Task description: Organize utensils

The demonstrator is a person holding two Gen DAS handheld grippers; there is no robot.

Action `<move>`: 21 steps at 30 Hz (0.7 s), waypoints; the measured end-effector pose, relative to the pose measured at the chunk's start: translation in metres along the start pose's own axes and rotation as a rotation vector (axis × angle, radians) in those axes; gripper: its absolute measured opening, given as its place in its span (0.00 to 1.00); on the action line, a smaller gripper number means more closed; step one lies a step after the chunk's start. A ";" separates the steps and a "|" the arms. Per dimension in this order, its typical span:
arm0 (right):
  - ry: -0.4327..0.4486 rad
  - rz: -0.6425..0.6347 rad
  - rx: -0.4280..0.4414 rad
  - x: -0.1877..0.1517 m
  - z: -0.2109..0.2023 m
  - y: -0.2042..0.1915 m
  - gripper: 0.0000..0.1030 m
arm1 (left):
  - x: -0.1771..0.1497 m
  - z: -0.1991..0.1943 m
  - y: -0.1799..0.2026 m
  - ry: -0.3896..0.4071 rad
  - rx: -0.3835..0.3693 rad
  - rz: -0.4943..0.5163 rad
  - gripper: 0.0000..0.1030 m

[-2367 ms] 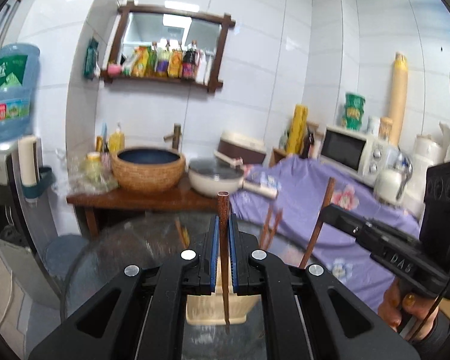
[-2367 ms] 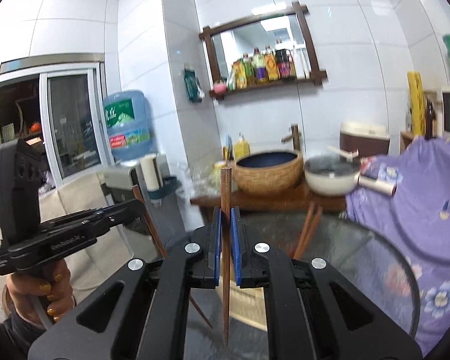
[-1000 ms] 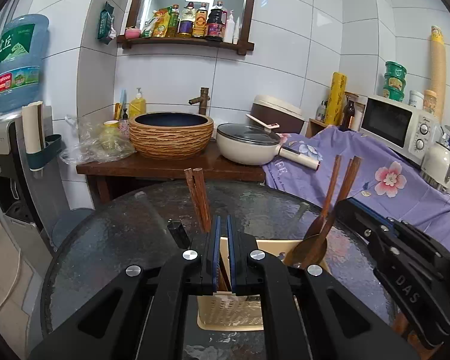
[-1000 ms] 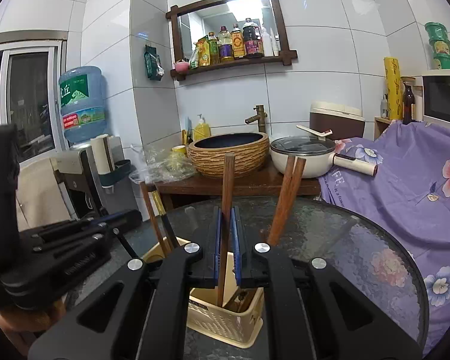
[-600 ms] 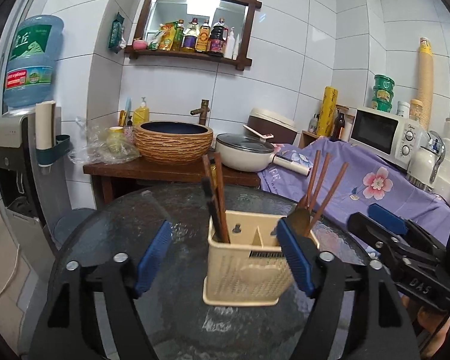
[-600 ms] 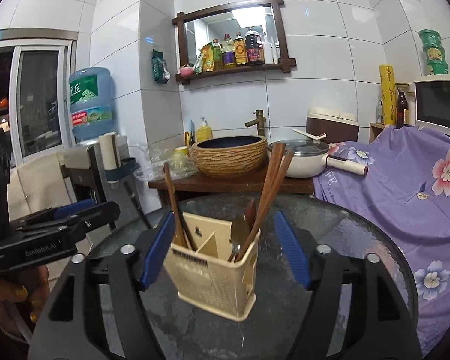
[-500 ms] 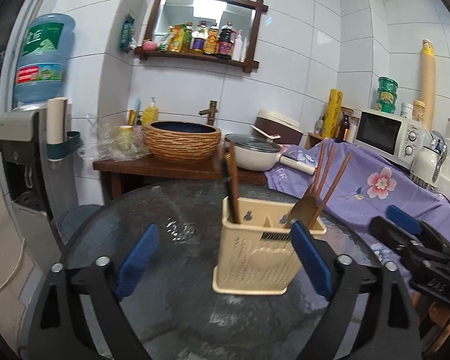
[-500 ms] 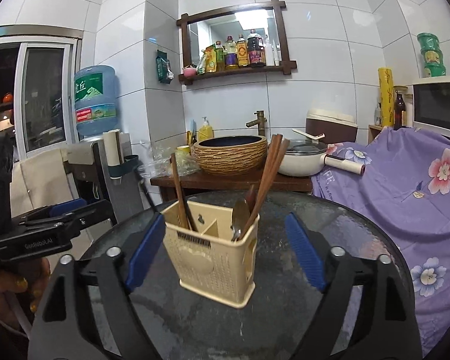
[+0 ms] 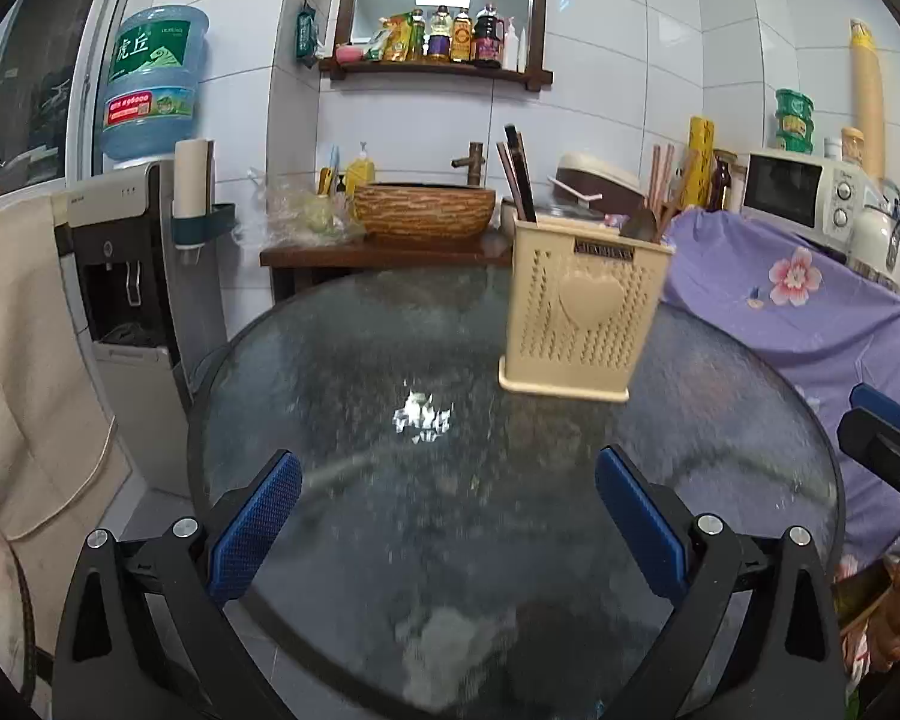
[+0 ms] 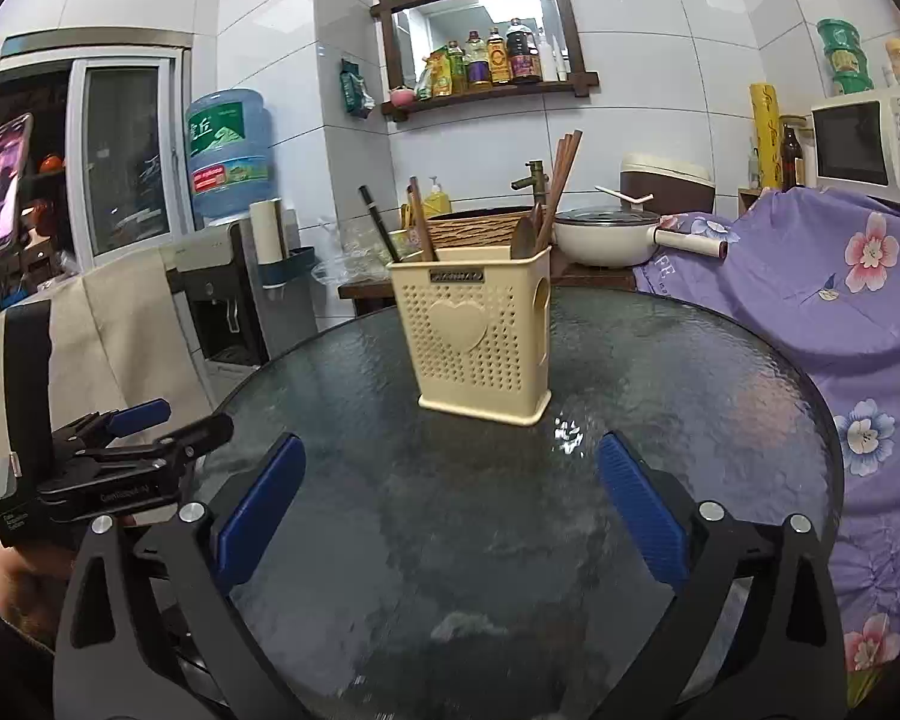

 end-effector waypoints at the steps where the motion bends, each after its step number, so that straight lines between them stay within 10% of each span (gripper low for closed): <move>1: 0.003 -0.003 -0.006 -0.005 -0.008 -0.003 0.94 | -0.005 -0.006 0.000 -0.001 0.000 -0.006 0.94; 21: 0.072 -0.036 0.006 -0.009 -0.088 -0.028 0.94 | -0.014 -0.082 0.015 0.043 -0.021 0.007 0.94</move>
Point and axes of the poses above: each gripper's, at about its wrist camera, not at the fingertips, and z roughly the way its jaws point, y to its right, x to its top, the point moved 3 cm from there along z, roughly the way its jaws point, and after that the axes turned 7 degrees about y, right-handed, at the moved point
